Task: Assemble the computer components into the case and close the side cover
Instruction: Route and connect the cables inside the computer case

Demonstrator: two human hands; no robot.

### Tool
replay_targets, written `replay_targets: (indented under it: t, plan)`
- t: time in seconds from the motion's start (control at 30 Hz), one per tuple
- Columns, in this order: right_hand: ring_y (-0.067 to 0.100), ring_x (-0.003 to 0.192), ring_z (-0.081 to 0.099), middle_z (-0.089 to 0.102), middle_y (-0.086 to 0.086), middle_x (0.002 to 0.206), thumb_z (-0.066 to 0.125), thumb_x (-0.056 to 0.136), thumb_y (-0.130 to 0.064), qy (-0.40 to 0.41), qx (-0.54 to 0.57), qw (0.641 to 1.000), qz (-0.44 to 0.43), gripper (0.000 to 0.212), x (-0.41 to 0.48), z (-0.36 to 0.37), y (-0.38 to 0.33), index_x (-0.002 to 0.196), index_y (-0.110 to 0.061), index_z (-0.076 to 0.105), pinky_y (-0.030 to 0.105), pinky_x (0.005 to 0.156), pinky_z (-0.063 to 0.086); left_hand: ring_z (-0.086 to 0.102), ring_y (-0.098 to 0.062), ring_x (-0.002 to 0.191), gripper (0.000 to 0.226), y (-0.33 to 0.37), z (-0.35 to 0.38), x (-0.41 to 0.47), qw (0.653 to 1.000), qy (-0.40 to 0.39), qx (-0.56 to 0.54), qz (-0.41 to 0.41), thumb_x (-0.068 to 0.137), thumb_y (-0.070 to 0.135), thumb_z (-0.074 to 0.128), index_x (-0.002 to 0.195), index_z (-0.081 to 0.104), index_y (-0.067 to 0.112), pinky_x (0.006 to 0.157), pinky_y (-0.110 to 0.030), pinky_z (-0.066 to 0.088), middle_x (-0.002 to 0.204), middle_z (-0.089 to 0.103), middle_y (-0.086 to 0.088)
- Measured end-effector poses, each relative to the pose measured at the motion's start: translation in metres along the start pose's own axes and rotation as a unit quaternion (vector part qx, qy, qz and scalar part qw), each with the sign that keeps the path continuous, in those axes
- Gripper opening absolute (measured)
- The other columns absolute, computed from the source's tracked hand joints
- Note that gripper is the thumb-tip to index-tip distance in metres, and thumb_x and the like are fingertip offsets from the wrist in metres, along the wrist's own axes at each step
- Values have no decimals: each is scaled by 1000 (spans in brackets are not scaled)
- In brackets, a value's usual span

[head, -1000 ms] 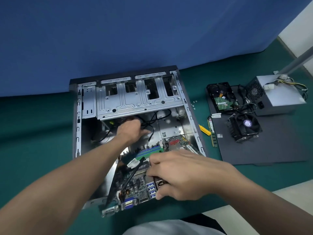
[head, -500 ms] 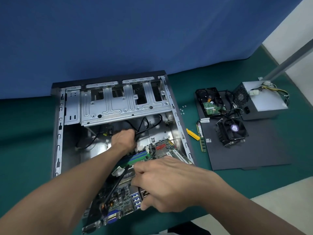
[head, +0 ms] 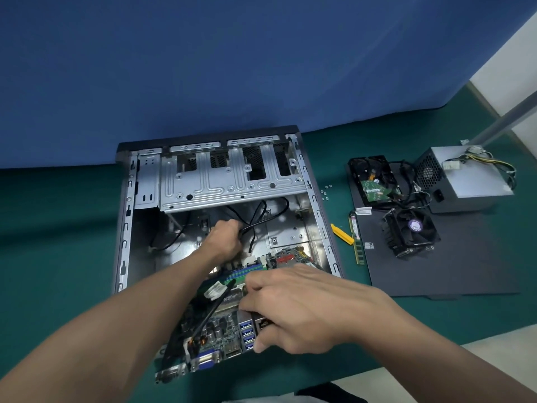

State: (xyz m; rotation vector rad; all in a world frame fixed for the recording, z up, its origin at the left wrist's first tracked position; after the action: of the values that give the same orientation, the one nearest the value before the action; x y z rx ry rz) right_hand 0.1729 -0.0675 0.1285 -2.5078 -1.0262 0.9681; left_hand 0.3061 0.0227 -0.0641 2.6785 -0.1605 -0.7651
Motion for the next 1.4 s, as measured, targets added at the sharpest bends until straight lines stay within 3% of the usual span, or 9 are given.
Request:
replay_targets:
  t: [0.13, 0.3, 0.47, 0.6, 0.8, 0.97, 1.07, 1.2, 1.4]
  plan:
    - [21, 88, 52, 45, -3, 96, 58, 91, -46, 1, -3, 1000, -7, 37, -1, -1, -3, 109, -13, 62, 46, 81, 47, 61, -26, 87, 22, -6, 4, 2, 999, -8, -44, -23, 87, 15, 69, 101, 56, 6, 75, -38, 52, 99, 62, -11]
    - [22, 86, 52, 45, -1, 96, 58, 91, -45, 11, -7, 1000, -10, 38, -3, -1, -5, 110, -12, 61, 45, 78, 47, 59, -28, 102, 35, -3, 14, 9, 995, -37, -86, -44, 89, 31, 69, 111, 57, 7, 85, -35, 49, 110, 64, -9]
    - [21, 77, 47, 44, -1, 91, 58, 91, -43, 21, -2, 1000, -16, 35, -4, 0, -7, 102, -11, 62, 46, 77, 46, 61, -24, 93, 42, 2, 17, 12, 995, -49, -55, -67, 83, 56, 67, 95, 57, 17, 77, -31, 48, 100, 65, -4]
    - [20, 74, 44, 42, -1, 89, 58, 92, -42, 20, -4, 1000, -18, 32, -1, -1, -5, 95, -10, 60, 45, 76, 43, 61, -23, 103, 52, 14, 16, 14, 996, -29, 50, -65, 77, 70, 62, 92, 53, 21, 76, -29, 43, 105, 65, -1]
    - [19, 68, 41, 41, -1, 86, 60, 91, -41, 32, -21, 999, -33, 30, 1, -2, -2, 88, -11, 60, 40, 67, 41, 59, -25, 112, 33, 26, 22, 18, 993, -26, 113, -29, 91, 37, 63, 116, 55, 17, 85, -32, 45, 122, 63, -6]
    - [11, 63, 37, 38, -3, 84, 60, 91, -41, 54, -25, 997, -47, 29, -2, 3, -1, 91, -11, 59, 35, 57, 28, 57, -30, 111, 22, 23, 0, 7, 991, 7, 132, -6, 90, 23, 53, 111, 51, 15, 79, -33, 39, 120, 61, -12]
    - [13, 68, 39, 40, -3, 88, 58, 92, -42, 67, -36, 996, -53, 30, -4, 7, 1, 95, -12, 59, 35, 61, 31, 56, -36, 112, 26, 14, -18, -6, 989, 2, 148, 16, 89, 20, 52, 112, 46, 10, 81, -37, 40, 122, 58, -18]
    - [17, 77, 45, 40, -2, 91, 57, 93, -40, 80, -58, 993, -65, 28, -6, 10, 0, 99, -13, 56, 37, 62, 40, 55, -34, 97, 13, 3, -48, -23, 985, 30, 165, 30, 89, 15, 48, 93, 36, 12, 72, -36, 37, 108, 61, -16]
    - [12, 71, 31, 30, -6, 88, 54, 93, -45, 93, -46, 993, -62, 29, -7, 7, 4, 99, -16, 50, 35, 61, 30, 52, -33, 90, 5, 5, -72, -44, 983, 19, 177, 53, 90, 9, 45, 90, 40, 10, 71, -36, 38, 103, 59, -17]
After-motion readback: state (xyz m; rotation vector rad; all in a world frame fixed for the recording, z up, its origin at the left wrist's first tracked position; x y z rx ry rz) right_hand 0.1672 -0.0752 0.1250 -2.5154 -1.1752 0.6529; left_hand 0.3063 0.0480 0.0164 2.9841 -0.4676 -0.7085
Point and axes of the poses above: each hand's wrist, its own x-axis towards the middle knuckle, its own z-axis out of the palm, y = z × x, the point moved 6 cm from there along x, towards the middle knuckle
